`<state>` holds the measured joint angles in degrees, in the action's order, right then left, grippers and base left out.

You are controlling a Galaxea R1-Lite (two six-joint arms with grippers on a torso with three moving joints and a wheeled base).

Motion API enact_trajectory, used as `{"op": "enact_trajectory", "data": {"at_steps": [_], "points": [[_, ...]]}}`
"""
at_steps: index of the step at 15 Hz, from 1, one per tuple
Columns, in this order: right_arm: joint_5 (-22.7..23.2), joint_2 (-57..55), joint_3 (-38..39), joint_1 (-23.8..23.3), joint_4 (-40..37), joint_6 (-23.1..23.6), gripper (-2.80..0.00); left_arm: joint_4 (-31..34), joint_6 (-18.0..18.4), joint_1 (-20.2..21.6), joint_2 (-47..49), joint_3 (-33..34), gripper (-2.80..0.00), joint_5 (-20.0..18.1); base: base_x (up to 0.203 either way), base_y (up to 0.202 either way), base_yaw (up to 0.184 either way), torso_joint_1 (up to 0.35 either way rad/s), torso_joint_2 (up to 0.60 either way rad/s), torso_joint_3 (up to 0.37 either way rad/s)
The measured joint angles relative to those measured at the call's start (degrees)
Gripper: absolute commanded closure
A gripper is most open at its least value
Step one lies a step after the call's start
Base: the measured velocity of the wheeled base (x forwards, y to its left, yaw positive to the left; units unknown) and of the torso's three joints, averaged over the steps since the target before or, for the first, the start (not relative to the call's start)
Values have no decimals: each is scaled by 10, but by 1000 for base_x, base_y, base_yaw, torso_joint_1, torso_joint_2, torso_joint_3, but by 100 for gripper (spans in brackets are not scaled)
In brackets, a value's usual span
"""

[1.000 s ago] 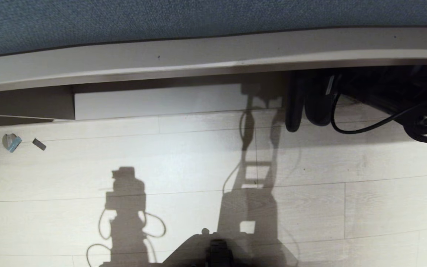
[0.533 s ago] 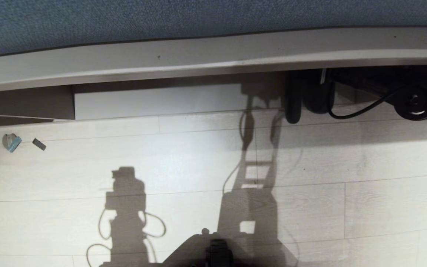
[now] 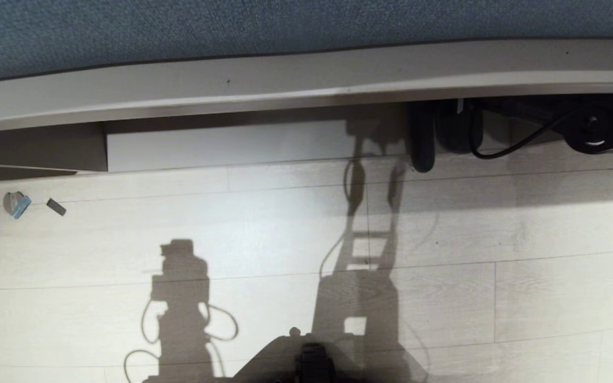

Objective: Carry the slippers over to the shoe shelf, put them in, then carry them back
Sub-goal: Place the slippers into the shoe cabinet

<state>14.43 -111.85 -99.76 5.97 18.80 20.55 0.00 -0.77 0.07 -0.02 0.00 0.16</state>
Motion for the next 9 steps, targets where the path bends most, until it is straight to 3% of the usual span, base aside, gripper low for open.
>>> {"op": "enact_trajectory", "data": {"at_steps": [4, 5, 9], "points": [[-10, -14, -4, 0, 26, -3, 0, 0, -1, 0, 0, 0, 0, 0, 0, 0, 0, 0, 0, 0], [-10, -16, -4, 0, 27, -5, -280, 0, -1, 0, 0, 0, 0, 0, 0, 0, 0, 0, 0, 0], [-10, -19, -1, 0, 28, -5, -280, 0, -1, 0, 0, 0, 0, 0, 0, 0, 0, 0, 0, 0]]}}
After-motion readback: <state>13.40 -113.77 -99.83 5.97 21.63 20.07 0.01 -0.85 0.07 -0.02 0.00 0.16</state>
